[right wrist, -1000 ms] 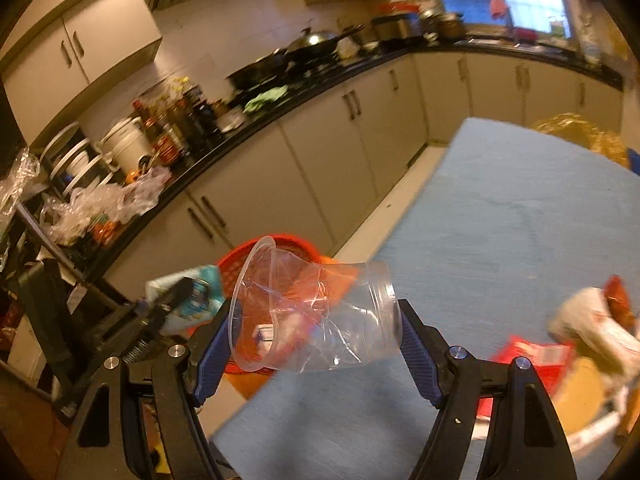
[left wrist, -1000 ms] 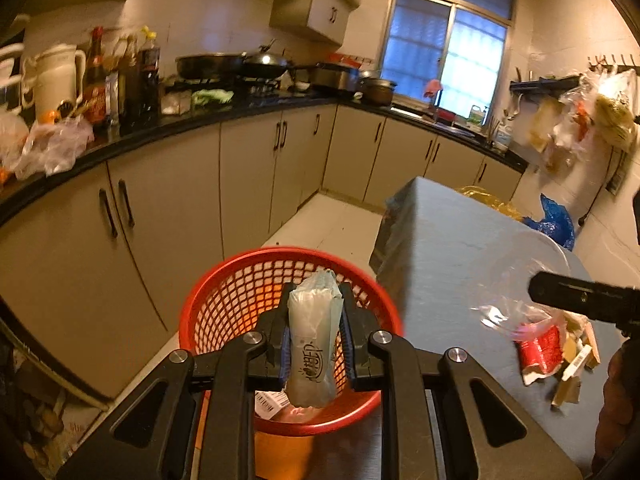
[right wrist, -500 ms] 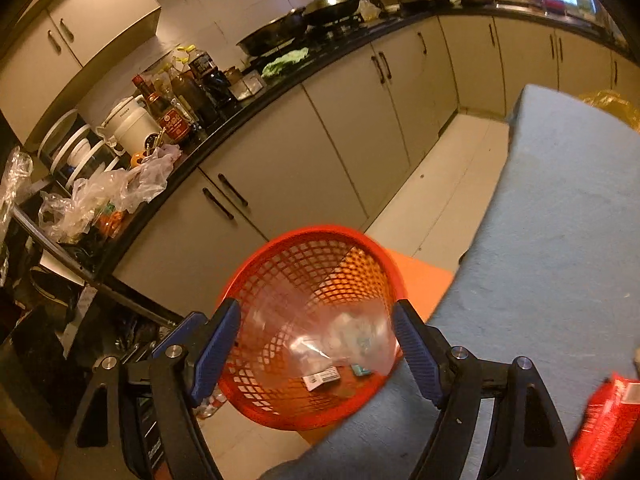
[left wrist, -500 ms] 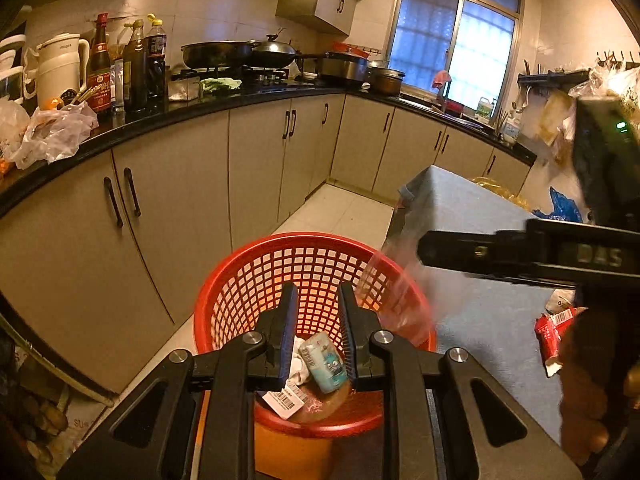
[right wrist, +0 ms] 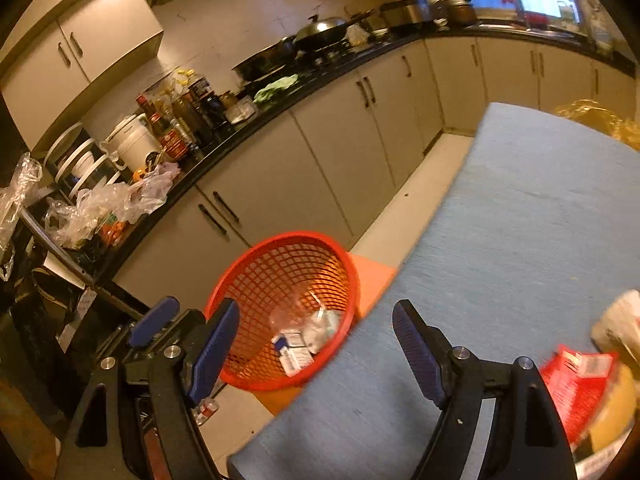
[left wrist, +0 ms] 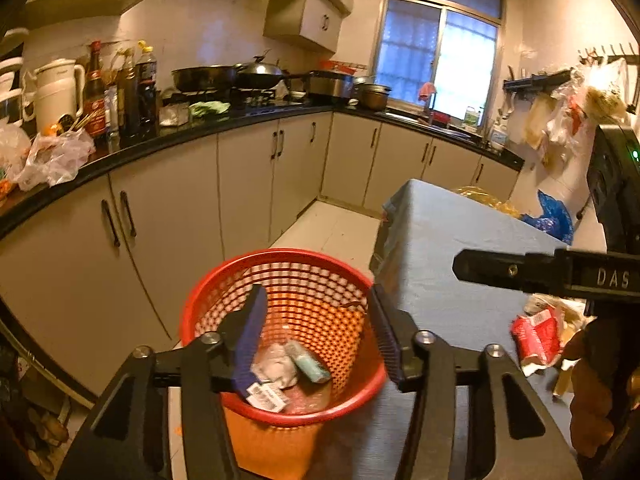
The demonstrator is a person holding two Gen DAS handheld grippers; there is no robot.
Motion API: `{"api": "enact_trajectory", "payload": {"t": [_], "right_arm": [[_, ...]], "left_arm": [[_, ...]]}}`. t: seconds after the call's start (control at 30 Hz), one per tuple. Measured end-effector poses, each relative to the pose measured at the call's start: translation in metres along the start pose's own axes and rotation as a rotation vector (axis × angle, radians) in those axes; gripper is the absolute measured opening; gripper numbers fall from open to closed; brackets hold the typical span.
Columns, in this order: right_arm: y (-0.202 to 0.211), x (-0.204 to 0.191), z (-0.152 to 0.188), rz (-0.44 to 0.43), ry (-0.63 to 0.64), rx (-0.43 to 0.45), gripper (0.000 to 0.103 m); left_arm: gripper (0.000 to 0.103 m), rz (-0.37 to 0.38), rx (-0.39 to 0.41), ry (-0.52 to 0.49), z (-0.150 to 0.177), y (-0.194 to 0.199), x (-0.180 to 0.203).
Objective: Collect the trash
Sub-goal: 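Open the left tool over the basket while the right tool drops the cup in, then return both tools to the table and close the left tool on the red packet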
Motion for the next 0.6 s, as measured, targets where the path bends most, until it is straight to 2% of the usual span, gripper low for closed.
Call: {"api": "enact_trajectory", "payload": {"t": [0.37, 0.6], "right_arm": [[0.069, 0.055, 0.022, 0.071, -0.062, 0.090, 0.083], [0.121, 0.105, 0.034, 0.139, -0.152, 0.177, 0.083]], "left_arm": [[0.056, 0.073, 0.003, -0.085, -0.006, 0.004, 0.061], [0.056, 0.191, -0.052, -0.142, -0.008, -0.008, 0.113]]}}
Point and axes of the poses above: each gripper's, at about its wrist camera, not at the fingertips, and y roughly against the way its jaws point, x to its right, z to its underside, the point moved 1 cm from there along -y, roughly the way its jaws point, and after that the axes turned 7 degrees about -y, right-handed, at the moved point
